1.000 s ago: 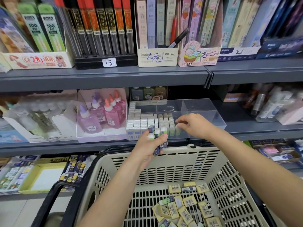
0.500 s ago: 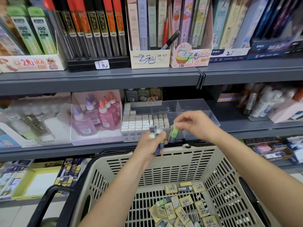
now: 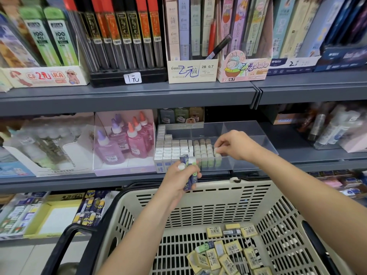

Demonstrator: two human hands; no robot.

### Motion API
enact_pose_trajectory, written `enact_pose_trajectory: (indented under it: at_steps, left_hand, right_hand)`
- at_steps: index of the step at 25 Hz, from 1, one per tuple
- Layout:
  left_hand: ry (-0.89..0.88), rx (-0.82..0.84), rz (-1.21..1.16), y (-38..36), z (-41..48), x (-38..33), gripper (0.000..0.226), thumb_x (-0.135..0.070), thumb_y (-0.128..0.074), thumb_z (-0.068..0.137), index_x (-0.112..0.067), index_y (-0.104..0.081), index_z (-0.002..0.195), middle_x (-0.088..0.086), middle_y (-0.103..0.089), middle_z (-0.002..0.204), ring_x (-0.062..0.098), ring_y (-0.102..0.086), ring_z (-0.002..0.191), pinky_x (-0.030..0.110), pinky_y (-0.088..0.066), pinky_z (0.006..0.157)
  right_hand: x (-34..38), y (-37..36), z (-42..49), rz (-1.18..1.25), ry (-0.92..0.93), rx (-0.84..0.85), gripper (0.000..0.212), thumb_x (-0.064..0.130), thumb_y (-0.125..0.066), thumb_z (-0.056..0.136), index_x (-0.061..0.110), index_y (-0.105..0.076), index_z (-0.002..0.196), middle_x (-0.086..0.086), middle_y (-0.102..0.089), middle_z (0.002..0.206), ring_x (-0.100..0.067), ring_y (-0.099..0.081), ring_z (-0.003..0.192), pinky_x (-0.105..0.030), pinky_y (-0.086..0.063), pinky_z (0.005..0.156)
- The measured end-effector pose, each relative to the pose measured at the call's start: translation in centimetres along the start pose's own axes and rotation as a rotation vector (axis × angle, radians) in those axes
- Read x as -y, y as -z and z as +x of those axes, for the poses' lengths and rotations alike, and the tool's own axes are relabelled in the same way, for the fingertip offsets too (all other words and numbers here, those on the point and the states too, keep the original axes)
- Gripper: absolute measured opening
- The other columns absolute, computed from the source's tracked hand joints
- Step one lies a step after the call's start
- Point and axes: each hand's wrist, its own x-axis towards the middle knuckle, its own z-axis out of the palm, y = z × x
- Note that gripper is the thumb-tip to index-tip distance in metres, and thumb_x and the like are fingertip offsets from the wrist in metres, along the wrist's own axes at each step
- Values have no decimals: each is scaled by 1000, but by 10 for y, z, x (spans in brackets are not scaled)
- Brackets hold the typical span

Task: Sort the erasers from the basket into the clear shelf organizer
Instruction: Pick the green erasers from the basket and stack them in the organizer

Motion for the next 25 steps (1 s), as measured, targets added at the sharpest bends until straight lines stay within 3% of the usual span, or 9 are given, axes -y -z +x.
enact_pose_trajectory:
  at_steps: [3, 6, 9, 11, 13, 17, 20, 23, 25]
  left_hand:
    - [-4, -8, 8, 2, 1, -1, 10, 3, -55, 85, -7, -59, 86, 2, -64, 58, 21, -54, 64, 19, -36, 39]
    - [0, 13, 18, -1, -1, -1, 12, 5, -54, 85, -6, -57, 88, 7, -66, 72, 18, -60, 69, 20, -39, 40]
    - [-23, 68, 26, -3, -3, -1, 10, 1, -57, 87, -3, -57, 96, 7, -70, 82, 12, -67, 70, 19, -42, 41]
    - [-37, 112, 17, -4, -4, -1, 10, -2, -57, 89, -4, -58, 98, 4, -72, 81, 10, -68, 68, 18, -42, 43]
    - [-42, 148, 7, -8, -5, -3, 8, -4, -57, 90, -7, -61, 96, 3, -72, 79, 10, -67, 66, 17, -41, 43]
    - [-44, 136, 39, -17, -6, -3, 8, -12, -56, 92, -9, -61, 97, 6, -68, 86, 12, -67, 70, 17, -42, 45]
    - [-48, -15, 48, -16, -5, -1, 19, -23, -57, 91, -12, -61, 106, 0, -68, 91, 9, -68, 77, 15, -41, 46]
    - [-74, -78, 28, -10, -5, -1, 21, -31, -58, 90, -14, -64, 103, -4, -64, 76, 6, -66, 64, 17, -36, 44]
    - [-67, -69, 29, -8, -5, 0, 23, -33, -57, 90, -14, -65, 100, -4, -59, 68, 7, -57, 52, 18, -33, 41]
  right_hand:
    - [4, -1, 5, -141, 41, 79, 13, 17, -59, 89, 13, -71, 93, 0, -68, 87, -11, -60, 76, -24, -46, 74]
    - [7, 4, 5, -189, 27, 144, 18, 18, -54, 91, 12, -70, 98, -2, -68, 91, -14, -59, 82, -26, -44, 77]
    - [11, 8, -1, -261, 67, 36, 21, 21, -52, 93, 13, -68, 104, -4, -69, 100, -21, -61, 93, -30, -46, 83]
    - [16, 9, -11, -158, 136, -50, 22, 25, -53, 93, 16, -68, 105, 1, -70, 93, -19, -63, 92, -28, -46, 82]
    - [22, 7, -23, 55, 182, 34, 20, 25, -56, 92, 18, -68, 106, 5, -68, 79, -11, -65, 81, -24, -48, 80]
    - [23, 10, -36, 257, 158, 153, 8, 13, -61, 88, 12, -68, 92, -3, -70, 76, -7, -65, 68, -15, -49, 67]
    - [11, 29, -28, 391, 45, -21, 9, 14, -66, 84, 21, -67, 79, -4, -71, 77, -9, -67, 67, -18, -52, 62]
    - [-1, 34, -14, 144, 2, -253, 3, 25, -67, 84, 23, -67, 82, 5, -68, 77, -12, -65, 74, -25, -51, 74]
    - [-3, 24, -7, -6, 13, -265, 9, 29, -64, 86, 22, -69, 90, 3, -69, 84, -14, -62, 80, -26, -51, 77]
